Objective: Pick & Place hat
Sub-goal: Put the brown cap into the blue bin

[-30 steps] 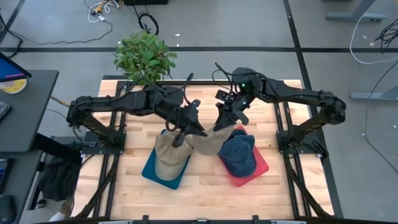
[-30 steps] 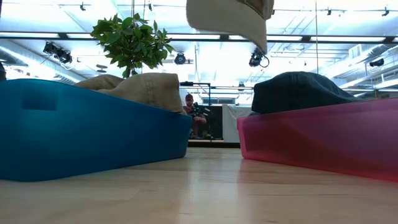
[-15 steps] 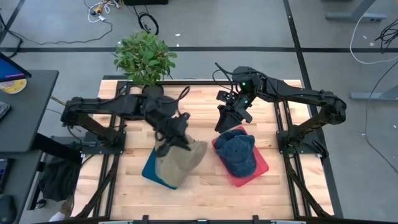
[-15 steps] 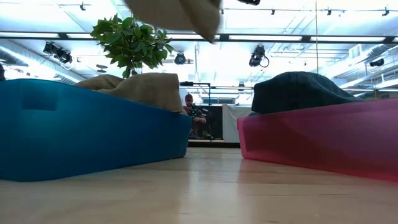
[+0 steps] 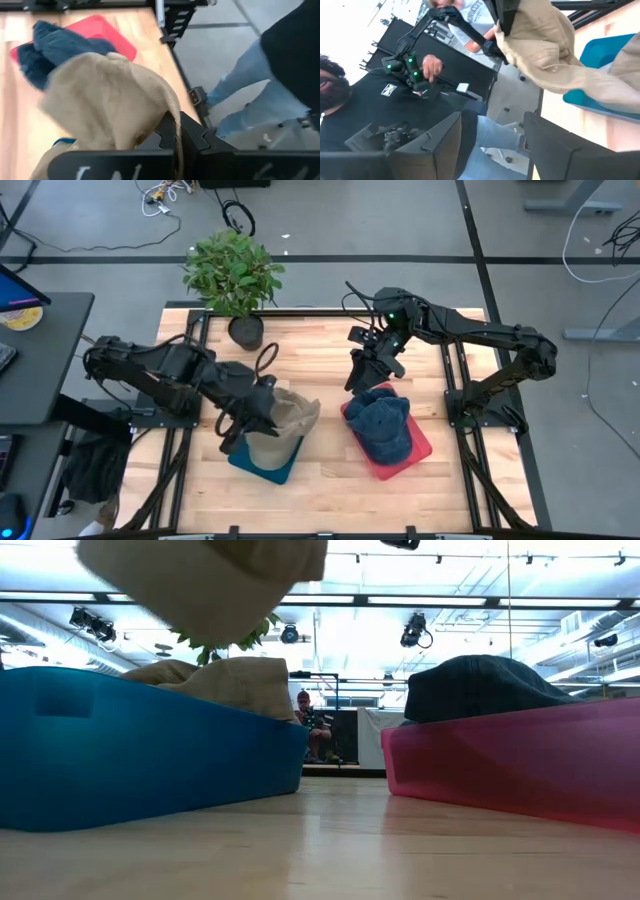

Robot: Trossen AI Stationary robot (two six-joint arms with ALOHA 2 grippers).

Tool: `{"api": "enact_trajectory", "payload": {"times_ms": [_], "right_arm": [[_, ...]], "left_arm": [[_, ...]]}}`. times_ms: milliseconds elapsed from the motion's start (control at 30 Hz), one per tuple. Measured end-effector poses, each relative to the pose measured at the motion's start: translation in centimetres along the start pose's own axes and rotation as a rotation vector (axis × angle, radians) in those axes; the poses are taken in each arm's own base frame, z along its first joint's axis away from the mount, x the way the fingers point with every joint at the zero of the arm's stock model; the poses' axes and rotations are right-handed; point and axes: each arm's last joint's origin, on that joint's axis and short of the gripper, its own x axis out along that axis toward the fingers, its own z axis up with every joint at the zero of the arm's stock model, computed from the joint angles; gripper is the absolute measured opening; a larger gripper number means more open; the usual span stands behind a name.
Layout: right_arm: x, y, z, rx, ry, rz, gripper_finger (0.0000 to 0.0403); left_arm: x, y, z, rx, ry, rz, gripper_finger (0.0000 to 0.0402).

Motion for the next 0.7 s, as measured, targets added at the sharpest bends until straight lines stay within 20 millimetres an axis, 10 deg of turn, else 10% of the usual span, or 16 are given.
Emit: {"api": "enact_trajectory", "payload": {"times_ms": [700], "right_arm": [[0.0,-0.2,0.2,0.026,-0.052,-0.071,0.0215]], "left_arm": [[1.0,-1.2,-0.5,0.077,-0.021,0.060,0.0002]]}}
